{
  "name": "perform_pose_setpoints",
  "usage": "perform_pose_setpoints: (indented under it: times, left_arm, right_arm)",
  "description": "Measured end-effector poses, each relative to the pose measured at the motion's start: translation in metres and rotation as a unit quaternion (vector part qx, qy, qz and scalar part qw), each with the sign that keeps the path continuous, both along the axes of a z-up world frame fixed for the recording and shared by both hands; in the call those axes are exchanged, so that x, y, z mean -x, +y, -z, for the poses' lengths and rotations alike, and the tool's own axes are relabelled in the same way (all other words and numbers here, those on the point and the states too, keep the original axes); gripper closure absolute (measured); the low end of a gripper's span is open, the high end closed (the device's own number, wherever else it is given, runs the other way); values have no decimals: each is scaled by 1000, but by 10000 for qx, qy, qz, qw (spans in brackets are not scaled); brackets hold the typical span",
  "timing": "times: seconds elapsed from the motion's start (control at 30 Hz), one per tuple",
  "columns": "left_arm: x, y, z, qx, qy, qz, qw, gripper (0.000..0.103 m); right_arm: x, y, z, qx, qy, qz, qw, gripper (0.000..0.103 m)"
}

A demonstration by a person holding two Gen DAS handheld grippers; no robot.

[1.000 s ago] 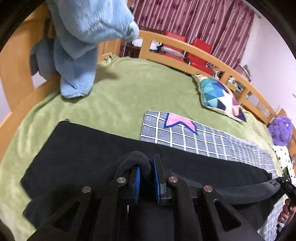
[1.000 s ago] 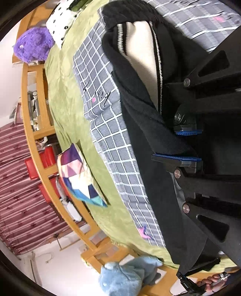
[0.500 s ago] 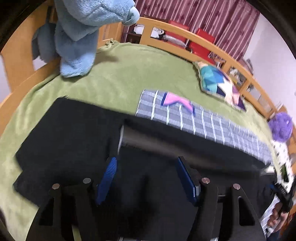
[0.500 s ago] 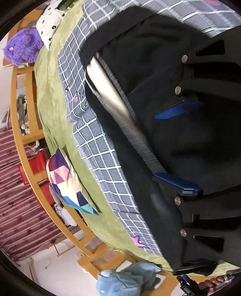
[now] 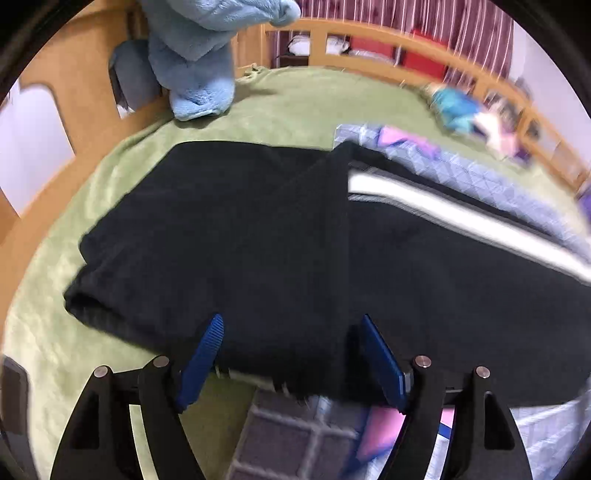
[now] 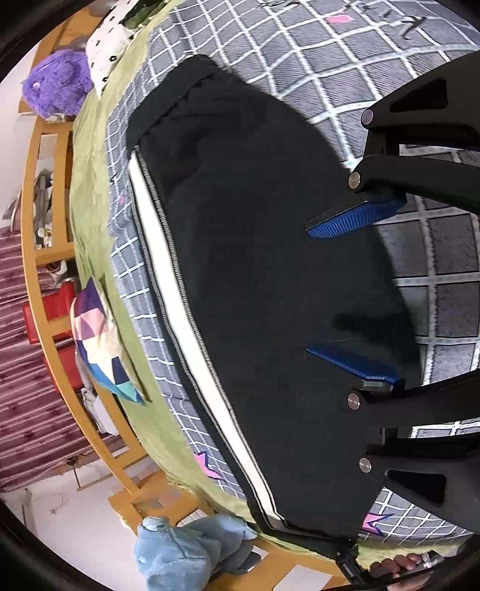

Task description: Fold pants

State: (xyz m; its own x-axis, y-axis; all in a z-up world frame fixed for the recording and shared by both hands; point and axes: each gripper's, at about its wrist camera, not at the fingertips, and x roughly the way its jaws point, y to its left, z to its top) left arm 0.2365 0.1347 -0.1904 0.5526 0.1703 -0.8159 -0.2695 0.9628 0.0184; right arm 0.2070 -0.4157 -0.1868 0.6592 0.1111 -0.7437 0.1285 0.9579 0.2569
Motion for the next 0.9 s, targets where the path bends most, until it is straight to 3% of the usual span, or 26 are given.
perform_pose_setpoints:
  times: [0.03, 0.07, 0.1, 0.13, 0.2, 0.3, 0.4, 0.53, 0.63, 0.73, 0.9]
  left_arm:
    - [-9, 1, 6, -210, 96, -97, 9997, 34]
    - [-12, 3, 7, -199, 34, -89, 9998, 68]
    - [-19, 11, 4, -54, -133, -49, 9999, 89]
    - [-25, 18, -1, 60, -175, -47, 9998, 95]
    - [-41, 33, -17, 62, -384, -137, 9991, 96]
    - [-68, 58, -53, -497, -802, -481, 9944, 96]
    - [-91, 84, -84, -312, -840, -731, 9933, 84]
    - [-88, 84, -109, -262, -1146, -706, 9906, 59]
    - [-73, 76, -116, -181, -1272, -618, 9898, 50]
    - [-51, 69, -108, 211, -1122, -419, 9926, 47]
    - [1, 63, -72, 668, -742, -300, 9946, 47]
  right_arm:
    - [2, 0, 3, -21, 37, 26, 10000, 43]
    - [3, 0, 4, -31, 56, 46, 10000, 43]
    - [6, -1, 6, -39, 64, 70, 9999, 43]
    - [8, -1, 7, -42, 63, 102, 9999, 43]
    - [10, -1, 8, -9, 55, 144, 9999, 43]
    - [11, -1, 9, 83, 40, 199, 9998, 43]
    - [11, -3, 11, 69, 83, 251, 9996, 43]
    - [17, 0, 12, 146, 99, 282, 9994, 43]
    - [23, 1, 11, 95, 102, 279, 9995, 43]
    - [29, 2, 8, 10, 70, 274, 9996, 43]
    - [41, 3, 3, -59, 45, 226, 9997, 43]
